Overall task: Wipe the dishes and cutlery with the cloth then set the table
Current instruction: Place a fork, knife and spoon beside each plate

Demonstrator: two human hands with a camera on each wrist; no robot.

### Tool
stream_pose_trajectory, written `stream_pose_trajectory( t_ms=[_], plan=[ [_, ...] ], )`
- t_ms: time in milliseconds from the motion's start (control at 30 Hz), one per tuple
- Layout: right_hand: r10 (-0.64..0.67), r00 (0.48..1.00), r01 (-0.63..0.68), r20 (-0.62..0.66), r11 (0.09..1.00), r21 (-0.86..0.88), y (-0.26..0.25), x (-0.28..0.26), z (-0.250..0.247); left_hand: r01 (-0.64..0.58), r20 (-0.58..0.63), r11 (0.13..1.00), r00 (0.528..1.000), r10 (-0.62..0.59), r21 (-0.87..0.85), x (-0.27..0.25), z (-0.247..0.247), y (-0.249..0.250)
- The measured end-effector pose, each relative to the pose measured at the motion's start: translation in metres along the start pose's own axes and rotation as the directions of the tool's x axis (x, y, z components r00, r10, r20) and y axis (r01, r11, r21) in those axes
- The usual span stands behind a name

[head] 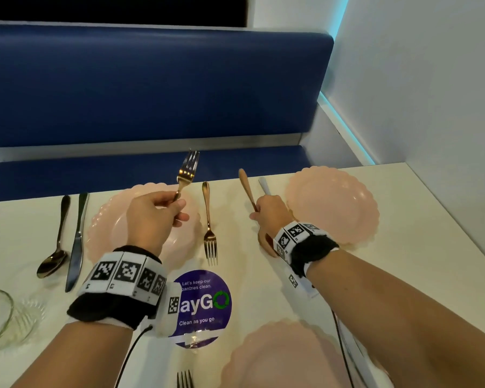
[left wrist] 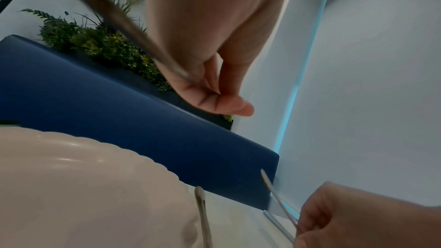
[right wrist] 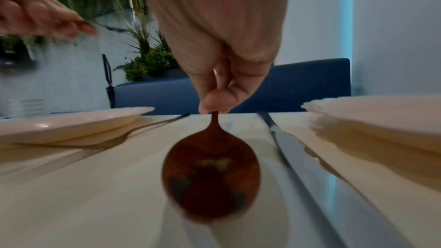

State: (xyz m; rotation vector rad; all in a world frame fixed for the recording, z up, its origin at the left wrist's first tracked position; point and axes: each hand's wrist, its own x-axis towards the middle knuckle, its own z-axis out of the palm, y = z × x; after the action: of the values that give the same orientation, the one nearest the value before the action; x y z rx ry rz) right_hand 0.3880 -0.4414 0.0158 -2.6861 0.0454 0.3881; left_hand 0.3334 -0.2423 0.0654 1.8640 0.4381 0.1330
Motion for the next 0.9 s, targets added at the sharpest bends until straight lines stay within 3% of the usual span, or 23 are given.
stream_pose_trajectory(
  t_ms=[200, 367, 600, 700, 800, 833, 900],
  plan=[
    [0.132, 0.991, -0.131, 0.008, 0.987, -0.094, 0.001, 0.023, 0.01, 0.031, -0.008, 0.997, 0.999, -0.031, -0.076, -0.009, -0.005, -0.015],
    [0.105, 0.994, -0.102, 0.006, 0.977, -0.187, -0.001, 0.033, 0.01, 0.094, 0.018, 0.989, 0.996, -0.092, -0.111, -0.011, -0.003, -0.021],
    [0.166, 0.986, -0.157, 0.021, 0.963, -0.22, -0.002, 0.042, 0.009, 0.168, 0.124, 0.976, 0.981, -0.152, -0.14, -0.012, 0.004, -0.023],
    [0.199, 0.979, -0.193, 0.031, 0.971, -0.141, -0.003, 0.041, 0.009, 0.204, 0.154, 0.97, 0.971, -0.183, -0.13, -0.011, 0.005, -0.023],
    [0.143, 0.981, -0.139, -0.131, 0.99, 0.036, -0.004, 0.033, -0.01, 0.21, 0.16, 0.976, 0.967, -0.198, -0.063, -0.009, 0.002, -0.02],
    [0.093, 0.963, -0.063, -0.253, 0.99, 0.125, -0.007, 0.025, -0.022, 0.198, 0.162, 0.98, 0.968, -0.191, -0.031, -0.008, 0.001, -0.017],
    [-0.113, 0.896, 0.219, -0.43, 0.954, 0.205, -0.02, 0.002, -0.044, 0.132, 0.194, 0.989, 0.97, -0.143, 0.069, -0.009, 0.003, -0.01]
  ],
)
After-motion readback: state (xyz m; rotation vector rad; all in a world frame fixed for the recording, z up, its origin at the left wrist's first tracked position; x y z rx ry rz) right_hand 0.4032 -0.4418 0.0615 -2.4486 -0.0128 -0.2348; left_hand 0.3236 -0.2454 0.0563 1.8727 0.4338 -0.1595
